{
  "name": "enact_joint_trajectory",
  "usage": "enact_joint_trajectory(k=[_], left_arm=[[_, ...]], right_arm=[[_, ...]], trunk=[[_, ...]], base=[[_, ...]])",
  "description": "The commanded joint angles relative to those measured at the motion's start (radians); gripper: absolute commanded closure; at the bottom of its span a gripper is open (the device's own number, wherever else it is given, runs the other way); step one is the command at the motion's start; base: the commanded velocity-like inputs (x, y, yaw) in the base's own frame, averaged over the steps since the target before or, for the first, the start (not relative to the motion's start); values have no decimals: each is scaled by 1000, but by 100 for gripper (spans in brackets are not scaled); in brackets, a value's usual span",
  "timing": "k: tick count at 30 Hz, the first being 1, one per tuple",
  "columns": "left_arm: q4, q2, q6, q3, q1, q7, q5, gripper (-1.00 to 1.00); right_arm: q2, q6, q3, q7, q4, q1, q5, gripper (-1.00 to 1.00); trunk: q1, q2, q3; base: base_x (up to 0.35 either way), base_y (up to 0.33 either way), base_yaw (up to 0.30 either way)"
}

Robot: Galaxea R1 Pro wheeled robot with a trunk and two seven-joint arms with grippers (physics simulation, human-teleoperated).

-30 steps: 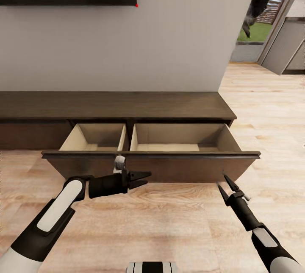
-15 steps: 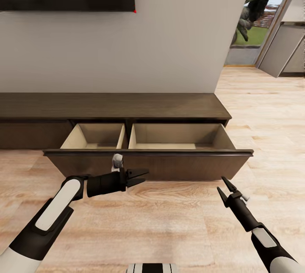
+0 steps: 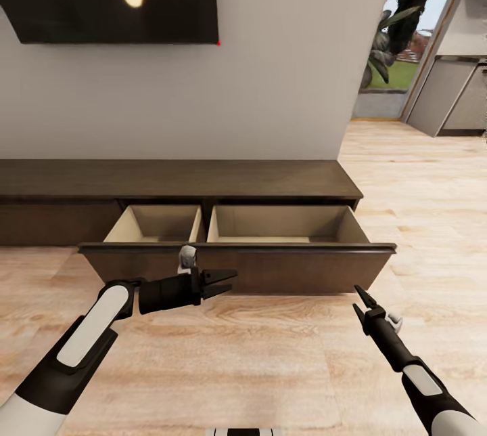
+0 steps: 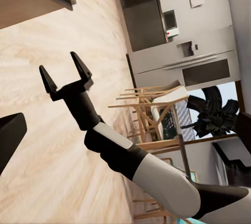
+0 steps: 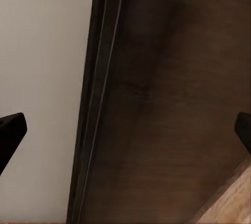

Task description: Place each of the two pumpkins and all three candles from the living room inside a cabinet in the living room (use any cabinet), then make sure every cabinet is closed, and position the cauldron so it is next to a table in the living room.

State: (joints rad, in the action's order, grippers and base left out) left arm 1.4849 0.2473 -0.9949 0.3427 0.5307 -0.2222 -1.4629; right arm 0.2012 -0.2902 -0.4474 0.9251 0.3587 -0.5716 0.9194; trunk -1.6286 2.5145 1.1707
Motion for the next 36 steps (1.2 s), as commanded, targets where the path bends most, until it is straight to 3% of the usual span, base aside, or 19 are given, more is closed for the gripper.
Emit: enact_joint_trajectory(k=[1,20,30,36], left_arm=[[-1,1,0,1,1,-9,9,-100],[-2,-2,-1,2,3,-9,12,-100],[-2,-2,-1,2,3,-8,12,-100],[-1,-2,-1,2,4,-8,13,-100]], right_arm=[[0,-9,-2,1,-2,-1,7,-100],[0,-8,-2,3,-12,4,6,-100],[-2,-5,-1,-4,-14,4,7,-100],[-2,-1,2,-13,-14,4,7,-100]], trunk=[[1,0,-3],[9,-4,-77],[14,-7,-115],[16,-8,-139]], base=[[-8,0,0],[-55,24,0],[-268,56,0],[-55,4,0]])
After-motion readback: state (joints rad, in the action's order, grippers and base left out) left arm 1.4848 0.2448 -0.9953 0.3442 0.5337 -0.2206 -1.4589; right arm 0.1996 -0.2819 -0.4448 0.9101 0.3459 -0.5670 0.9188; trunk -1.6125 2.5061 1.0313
